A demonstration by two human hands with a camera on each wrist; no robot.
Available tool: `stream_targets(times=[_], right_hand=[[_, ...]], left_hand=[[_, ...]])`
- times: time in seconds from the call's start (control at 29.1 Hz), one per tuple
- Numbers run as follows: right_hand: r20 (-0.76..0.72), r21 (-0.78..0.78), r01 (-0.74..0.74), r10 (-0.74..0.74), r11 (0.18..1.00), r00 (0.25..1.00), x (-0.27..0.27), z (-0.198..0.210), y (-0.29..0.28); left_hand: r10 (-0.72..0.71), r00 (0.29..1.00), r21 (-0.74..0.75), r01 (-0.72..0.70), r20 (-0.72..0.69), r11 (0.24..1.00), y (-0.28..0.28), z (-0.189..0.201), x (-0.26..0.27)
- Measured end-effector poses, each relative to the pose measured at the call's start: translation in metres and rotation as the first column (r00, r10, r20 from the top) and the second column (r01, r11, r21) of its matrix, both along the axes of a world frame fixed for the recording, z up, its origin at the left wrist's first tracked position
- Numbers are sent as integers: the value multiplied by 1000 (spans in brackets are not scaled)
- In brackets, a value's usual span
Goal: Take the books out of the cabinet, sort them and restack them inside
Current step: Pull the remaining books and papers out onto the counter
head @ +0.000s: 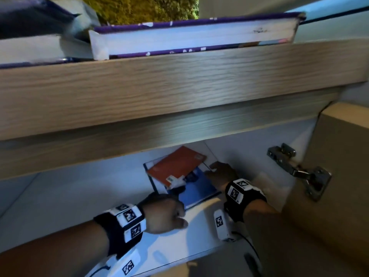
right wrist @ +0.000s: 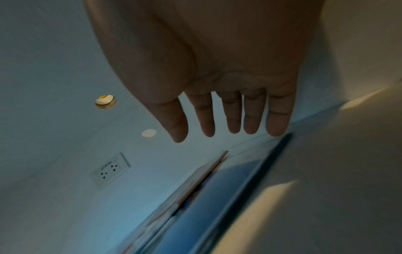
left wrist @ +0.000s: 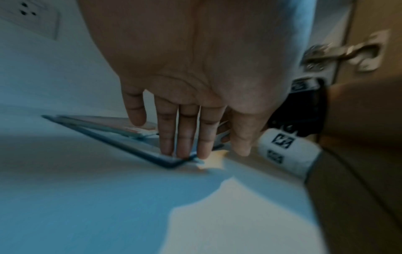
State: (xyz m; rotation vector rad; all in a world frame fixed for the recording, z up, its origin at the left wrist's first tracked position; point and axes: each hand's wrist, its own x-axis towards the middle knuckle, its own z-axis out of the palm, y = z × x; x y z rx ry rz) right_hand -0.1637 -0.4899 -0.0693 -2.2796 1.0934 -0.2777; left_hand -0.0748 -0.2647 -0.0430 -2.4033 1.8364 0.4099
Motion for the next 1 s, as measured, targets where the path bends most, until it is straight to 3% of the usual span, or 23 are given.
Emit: stream_targets(times=[0.07,0.14,0.24,0.31,0.41,0.65,0.76,0.82,0.89,1.0], right_hand=[[-76,18,-40,41,999,996,3,-4,3],[-143,17,-83,84,996,986,7,-9,15],[-175,23,-94,97,995,980,16,-16,35],[-170,93,-101,116,990,979,21,-18,47],[-168,125,-86,106,988,980,23,-16,63],[-92,224,-19,41,974,995,7,-6,108],[-35,250,-19,28,968,999,3,-1,126],[21,323,-18,11,946,1000,5,0,136],[65,379,-34,10,925,998,8,1,150],[-27,356,15,-5,934,1000,16,4,168]], left_hand=[[70,974,-10,-74,-215,997,13,7,1],[169,932,-84,-206,-321,975,20,9,19],[298,926,-194,-344,-231,918,24,6,58],[311,917,-152,-355,-251,922,28,-2,80],[424,894,30,-424,-149,905,35,-10,82],[627,770,-62,-636,-119,769,75,-12,86],[648,716,-115,-690,-260,715,89,-11,92],[657,643,-137,-748,-394,649,94,-12,93],[632,552,-126,-798,-544,590,101,-11,88],[538,390,-48,-839,-747,542,116,-3,75]])
